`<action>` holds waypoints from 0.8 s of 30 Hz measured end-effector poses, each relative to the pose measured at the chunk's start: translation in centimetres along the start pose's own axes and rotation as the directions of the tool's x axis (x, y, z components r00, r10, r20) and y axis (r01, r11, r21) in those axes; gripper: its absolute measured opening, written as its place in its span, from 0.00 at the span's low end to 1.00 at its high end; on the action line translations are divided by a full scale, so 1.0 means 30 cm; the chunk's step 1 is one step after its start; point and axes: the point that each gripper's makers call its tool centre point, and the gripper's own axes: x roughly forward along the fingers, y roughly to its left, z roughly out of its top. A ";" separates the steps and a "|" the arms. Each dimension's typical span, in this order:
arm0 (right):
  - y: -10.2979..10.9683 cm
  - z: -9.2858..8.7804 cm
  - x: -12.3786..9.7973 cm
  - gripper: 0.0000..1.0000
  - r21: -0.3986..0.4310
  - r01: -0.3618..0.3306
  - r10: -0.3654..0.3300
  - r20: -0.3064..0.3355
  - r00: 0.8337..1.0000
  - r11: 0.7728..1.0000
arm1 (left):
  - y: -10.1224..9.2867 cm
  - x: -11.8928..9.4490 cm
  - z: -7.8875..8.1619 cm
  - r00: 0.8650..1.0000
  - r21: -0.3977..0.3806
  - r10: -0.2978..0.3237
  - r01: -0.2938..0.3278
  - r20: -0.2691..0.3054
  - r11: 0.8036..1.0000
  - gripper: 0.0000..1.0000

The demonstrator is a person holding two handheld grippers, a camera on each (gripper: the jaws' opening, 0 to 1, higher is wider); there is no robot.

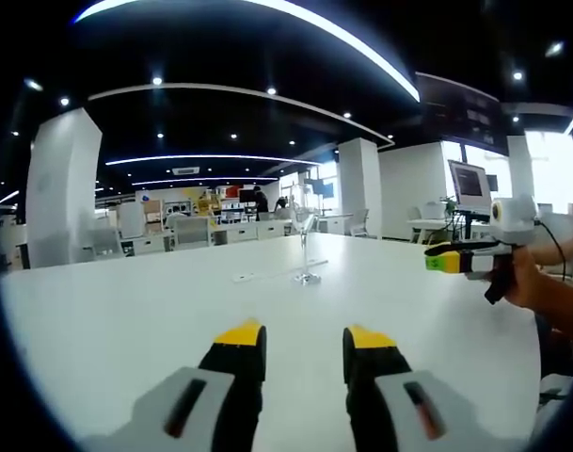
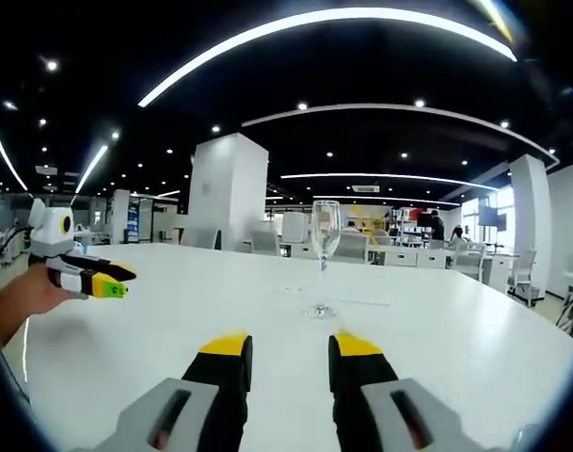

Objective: Stand the stemmed glass upright on the table place it in front of you

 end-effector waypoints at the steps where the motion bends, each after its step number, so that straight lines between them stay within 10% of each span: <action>1: -0.001 -0.001 -0.001 0.36 0.000 0.001 -0.001 0.000 1.000 1.000 | -0.002 0.000 -0.001 1.000 -0.001 -0.001 0.001 -0.001 1.000 0.33; 24: 0.007 0.001 0.002 0.36 -0.001 -0.003 0.003 0.007 1.000 1.000 | -0.008 0.004 0.008 1.000 0.008 -0.006 0.006 -0.005 1.000 0.33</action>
